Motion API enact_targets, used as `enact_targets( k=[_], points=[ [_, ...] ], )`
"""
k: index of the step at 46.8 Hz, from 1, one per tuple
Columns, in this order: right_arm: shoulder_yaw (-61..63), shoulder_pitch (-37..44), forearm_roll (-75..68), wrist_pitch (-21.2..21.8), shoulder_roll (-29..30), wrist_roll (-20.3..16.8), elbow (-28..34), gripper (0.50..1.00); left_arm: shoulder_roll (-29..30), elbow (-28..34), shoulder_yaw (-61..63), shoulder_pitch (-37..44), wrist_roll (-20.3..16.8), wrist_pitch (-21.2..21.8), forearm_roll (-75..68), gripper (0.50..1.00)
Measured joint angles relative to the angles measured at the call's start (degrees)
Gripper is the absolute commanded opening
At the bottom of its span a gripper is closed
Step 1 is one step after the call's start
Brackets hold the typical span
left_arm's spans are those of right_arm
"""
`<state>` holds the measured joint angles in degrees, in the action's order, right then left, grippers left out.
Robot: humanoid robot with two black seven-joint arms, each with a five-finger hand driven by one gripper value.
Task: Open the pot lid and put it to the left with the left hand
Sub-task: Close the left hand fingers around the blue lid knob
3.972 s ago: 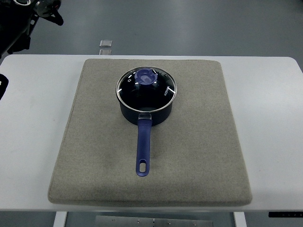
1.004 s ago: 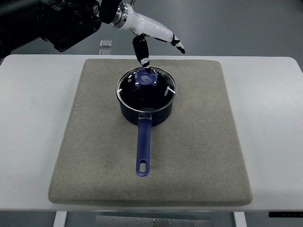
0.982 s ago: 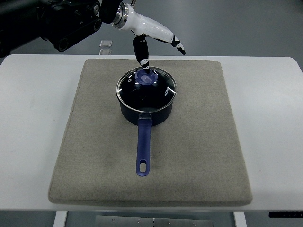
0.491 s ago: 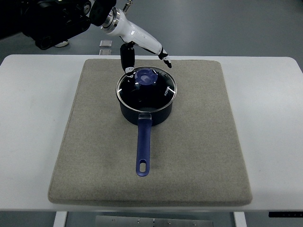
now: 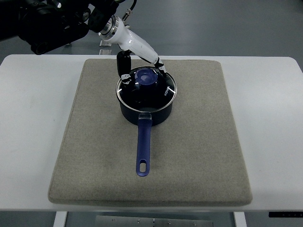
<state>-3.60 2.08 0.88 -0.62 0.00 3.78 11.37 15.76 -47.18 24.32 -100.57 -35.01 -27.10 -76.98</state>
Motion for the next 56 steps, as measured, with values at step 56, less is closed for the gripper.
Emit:
enact_targets(
  k=[56],
  points=[
    [0.0, -0.01, 0.0, 0.0, 0.0, 0.0, 0.02, 0.917, -0.37, 1.55, -0.06, 1.85, 0.01, 1.19, -0.73, 0.962]
  ],
)
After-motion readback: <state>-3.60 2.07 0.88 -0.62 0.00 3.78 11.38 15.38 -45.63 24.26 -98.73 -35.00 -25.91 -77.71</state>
